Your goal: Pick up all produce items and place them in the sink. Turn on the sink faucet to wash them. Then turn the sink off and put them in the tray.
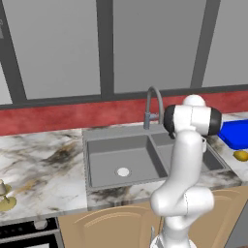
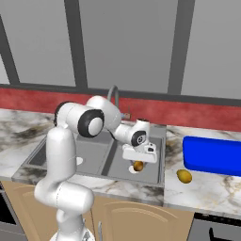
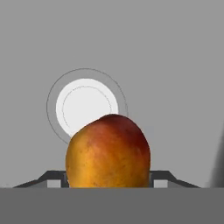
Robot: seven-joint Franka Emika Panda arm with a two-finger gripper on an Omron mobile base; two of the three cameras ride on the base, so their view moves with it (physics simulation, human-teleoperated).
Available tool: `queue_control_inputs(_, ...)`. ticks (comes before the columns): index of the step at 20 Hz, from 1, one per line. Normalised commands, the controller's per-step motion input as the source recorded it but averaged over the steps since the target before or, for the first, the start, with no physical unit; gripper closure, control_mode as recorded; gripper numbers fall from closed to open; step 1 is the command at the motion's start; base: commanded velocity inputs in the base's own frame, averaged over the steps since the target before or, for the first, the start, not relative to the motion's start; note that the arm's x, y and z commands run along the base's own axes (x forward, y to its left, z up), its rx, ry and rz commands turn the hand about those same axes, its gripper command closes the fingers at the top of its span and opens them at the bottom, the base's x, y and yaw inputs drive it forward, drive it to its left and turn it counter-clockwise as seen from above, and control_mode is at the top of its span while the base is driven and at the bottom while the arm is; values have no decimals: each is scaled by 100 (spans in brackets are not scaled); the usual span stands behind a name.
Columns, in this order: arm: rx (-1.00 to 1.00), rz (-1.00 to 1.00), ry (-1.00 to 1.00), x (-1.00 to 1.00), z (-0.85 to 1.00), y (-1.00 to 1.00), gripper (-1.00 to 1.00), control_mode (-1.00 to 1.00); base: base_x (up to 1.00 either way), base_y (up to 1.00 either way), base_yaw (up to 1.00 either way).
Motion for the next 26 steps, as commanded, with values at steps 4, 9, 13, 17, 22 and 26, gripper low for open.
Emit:
queue_control_inputs(4, 0, 13, 1, 33, -48, 0, 100, -100, 0, 0, 0)
queue_control_inputs(9, 2, 12, 1, 15, -33, -1, 100, -100, 0, 0, 0)
queue_control_inputs(13, 2, 8, 0, 0, -18, 0, 100, -100, 0, 0, 0)
queue_control_inputs(17, 7, 1, -1, -5, 12, 0, -100, -100, 0, 0, 0)
queue_control_inputs(22, 10, 0, -3, -11, 46, -1, -100, -100, 0, 0, 0)
queue_control_inputs(26, 9, 0, -6, -6, 55, -2, -100, -100, 0, 0, 0)
